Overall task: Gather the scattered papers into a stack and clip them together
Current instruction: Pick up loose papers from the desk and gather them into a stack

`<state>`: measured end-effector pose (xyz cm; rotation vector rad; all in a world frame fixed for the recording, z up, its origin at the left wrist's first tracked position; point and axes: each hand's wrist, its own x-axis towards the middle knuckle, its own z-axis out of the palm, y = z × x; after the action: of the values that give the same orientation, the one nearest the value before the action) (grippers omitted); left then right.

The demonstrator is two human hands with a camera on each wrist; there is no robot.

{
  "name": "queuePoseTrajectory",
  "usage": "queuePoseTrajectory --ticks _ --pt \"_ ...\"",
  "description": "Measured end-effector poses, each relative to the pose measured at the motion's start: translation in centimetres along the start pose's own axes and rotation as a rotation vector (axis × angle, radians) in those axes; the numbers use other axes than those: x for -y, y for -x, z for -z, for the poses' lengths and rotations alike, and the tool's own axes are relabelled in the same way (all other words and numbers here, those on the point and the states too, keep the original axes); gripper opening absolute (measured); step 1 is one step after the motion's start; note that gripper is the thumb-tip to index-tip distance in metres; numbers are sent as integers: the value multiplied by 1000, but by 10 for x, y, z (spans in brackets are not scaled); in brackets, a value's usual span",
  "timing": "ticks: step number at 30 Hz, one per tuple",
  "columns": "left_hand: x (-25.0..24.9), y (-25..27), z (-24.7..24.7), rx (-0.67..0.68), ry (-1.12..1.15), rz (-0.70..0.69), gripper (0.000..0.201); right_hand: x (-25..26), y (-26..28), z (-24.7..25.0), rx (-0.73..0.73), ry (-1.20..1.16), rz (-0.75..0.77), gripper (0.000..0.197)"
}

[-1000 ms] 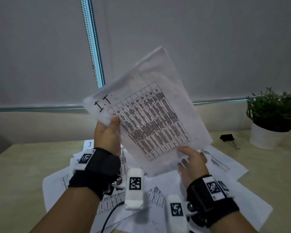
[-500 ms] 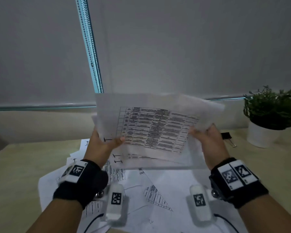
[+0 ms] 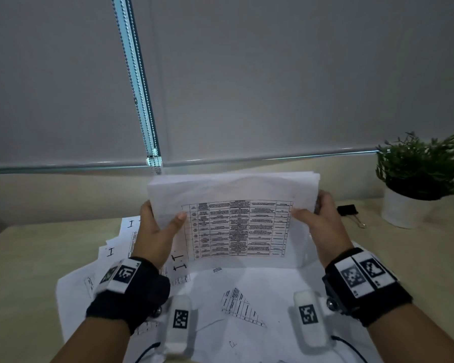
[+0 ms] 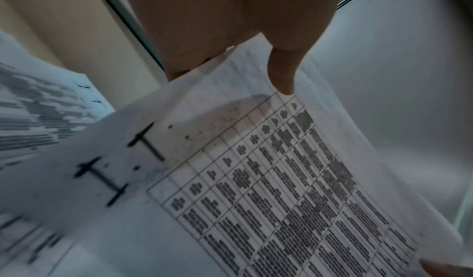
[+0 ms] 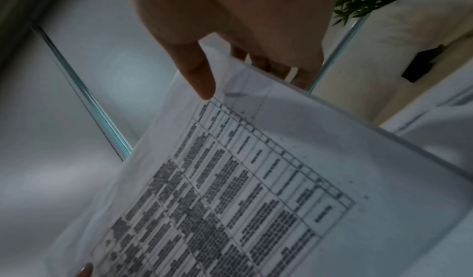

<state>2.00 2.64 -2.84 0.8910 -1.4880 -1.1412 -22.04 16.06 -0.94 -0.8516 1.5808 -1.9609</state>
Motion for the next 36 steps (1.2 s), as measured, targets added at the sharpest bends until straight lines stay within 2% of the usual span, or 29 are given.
queuePoseTrajectory --ticks 3,5,6,8,10,11,12,13,15,16,17,18,19,20,21,22,24,25,26,28,29,31,32,35,36 --pt "7 4 -1 44 -43 32 31 -8 3 1 40 67 -45 45" --pt "5 5 -2 20 -65 11 20 -2 6 -1 -50 149 38 56" --pt "3 4 -3 -4 -77 -8 19 5 9 -4 -139 251 155 67" --pt "-9 3 -6 -50 -129 -92 19 29 21 -15 -216 544 538 83" --pt "-27 1 -12 -61 -194 -234 20 54 33 -32 -143 905 909 88" --pt "-36 0 -16 -52 -230 -311 21 68 34 -41 -74 1089 993 88" --pt "-46 0 -22 -33 -277 -378 20 80 32 -48 5 1235 982 86" --pt "-56 0 -27 -18 -329 -447 19 90 27 -53 107 1319 884 77" --pt "-74 1 -33 -58 -424 -590 18 106 13 -54 273 1267 662 40" --pt "-79 -1 -32 -126 -452 -631 29 112 6 -51 297 1192 597 21" --pt "-81 -4 -31 -215 -466 -622 51 117 0 -46 260 1113 585 10" --pt "-81 -7 -29 -297 -442 -538 78 120 -4 -41 195 1029 586 6" --pt "-79 -11 -27 -330 -364 -376 101 121 -6 -36 122 925 591 7" --pt "-80 -12 -27 -295 -228 -188 113 120 -7 -32 69 781 575 10" --pt "-79 -13 -28 -210 -63 -50 112 118 -6 -30 53 612 530 13" --pt "-76 -14 -31 -115 86 18 100 115 -5 -29 58 438 464 17" --pt "-73 -16 -35 16 144 -24 54 104 -2 -31 74 185 339 26" --pt "-71 -16 -36 22 91 -75 32 96 -3 -31 57 117 290 30" --pt "-69 -15 -36 25 57 -101 21 85 -4 -31 30 75 247 35" --pt "-56 -9 -34 32 4 -78 22 61 -1 -31 -14 56 180 40" --pt "-44 -7 -33 44 -10 -49 35 46 1 -31 -24 78 140 40" --pt "-24 5 -33 74 -89 7 76 18 8 -32 3 139 55 40" --pt "-14 8 -33 85 -139 34 81 9 13 -34 22 162 18 39" --pt "-1 5 -36 -17 -155 26 36 -5 16 -37 31 176 -1 36" --pt "-4 4 -37 -61 -159 21 30 -4 15 -38 33 157 11 34"
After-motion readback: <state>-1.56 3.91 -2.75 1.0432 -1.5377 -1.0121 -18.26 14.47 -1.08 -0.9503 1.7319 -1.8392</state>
